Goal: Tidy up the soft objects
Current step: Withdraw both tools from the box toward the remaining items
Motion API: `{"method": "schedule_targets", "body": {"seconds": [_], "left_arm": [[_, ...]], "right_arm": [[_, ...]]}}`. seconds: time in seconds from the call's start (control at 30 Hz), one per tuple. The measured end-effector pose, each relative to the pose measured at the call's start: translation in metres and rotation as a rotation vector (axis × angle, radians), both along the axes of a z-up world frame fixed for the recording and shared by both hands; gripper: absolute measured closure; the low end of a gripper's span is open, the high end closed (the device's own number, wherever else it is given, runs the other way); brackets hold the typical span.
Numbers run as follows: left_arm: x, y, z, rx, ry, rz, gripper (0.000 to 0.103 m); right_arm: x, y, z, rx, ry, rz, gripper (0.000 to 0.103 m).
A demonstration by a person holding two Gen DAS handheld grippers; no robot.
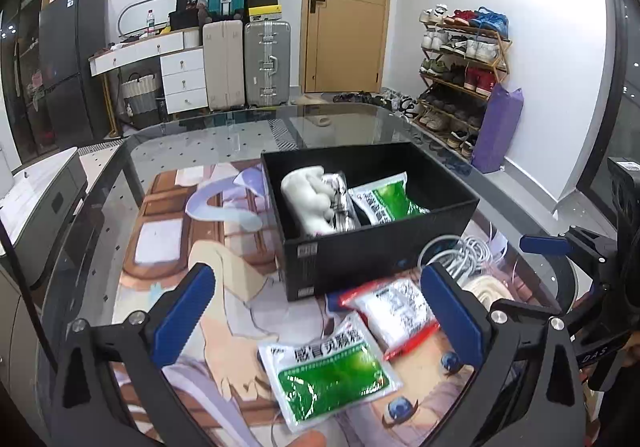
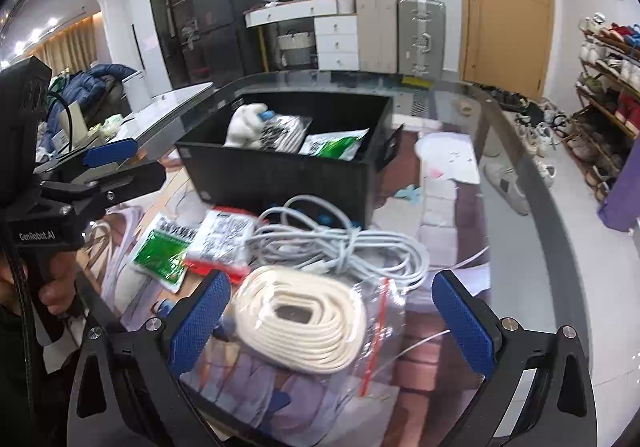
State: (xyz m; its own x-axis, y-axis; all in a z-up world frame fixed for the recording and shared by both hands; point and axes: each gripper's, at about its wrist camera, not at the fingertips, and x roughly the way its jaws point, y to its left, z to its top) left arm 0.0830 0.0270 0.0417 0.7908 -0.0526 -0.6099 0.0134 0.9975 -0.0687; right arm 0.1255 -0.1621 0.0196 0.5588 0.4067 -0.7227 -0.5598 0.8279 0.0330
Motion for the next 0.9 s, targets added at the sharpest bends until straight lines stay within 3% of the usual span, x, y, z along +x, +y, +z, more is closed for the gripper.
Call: {"method": "schedule_targets", "body": {"seconds": [0.27, 0.47, 0.6, 0.9], "left_arm": [[-0.010, -0.002, -0.017, -0.012, 0.052, 0.005, 0.000], [-0.014, -0.004, -0.026, -0.011, 0.069, -0.005, 0.000], [-0.013, -0.010, -0.031, 0.005, 0.090, -0.023, 0.000], [-0.012, -0.011, -0.043, 0.011, 0.148, -0.045, 0.000]], "right_arm": [[-0.005, 0.015, -0.016, -0.050, 0.049, 0.040, 0.001], [-0.012, 0.026, -0.026, -0.101, 0.037, 0.084, 0.001], [-0.008, 0.027, -0.035, -0.159, 0.037, 0.053, 0.001], [0.002, 0.019, -0.041, -0.126, 0.072, 0.047, 0.001]]}}
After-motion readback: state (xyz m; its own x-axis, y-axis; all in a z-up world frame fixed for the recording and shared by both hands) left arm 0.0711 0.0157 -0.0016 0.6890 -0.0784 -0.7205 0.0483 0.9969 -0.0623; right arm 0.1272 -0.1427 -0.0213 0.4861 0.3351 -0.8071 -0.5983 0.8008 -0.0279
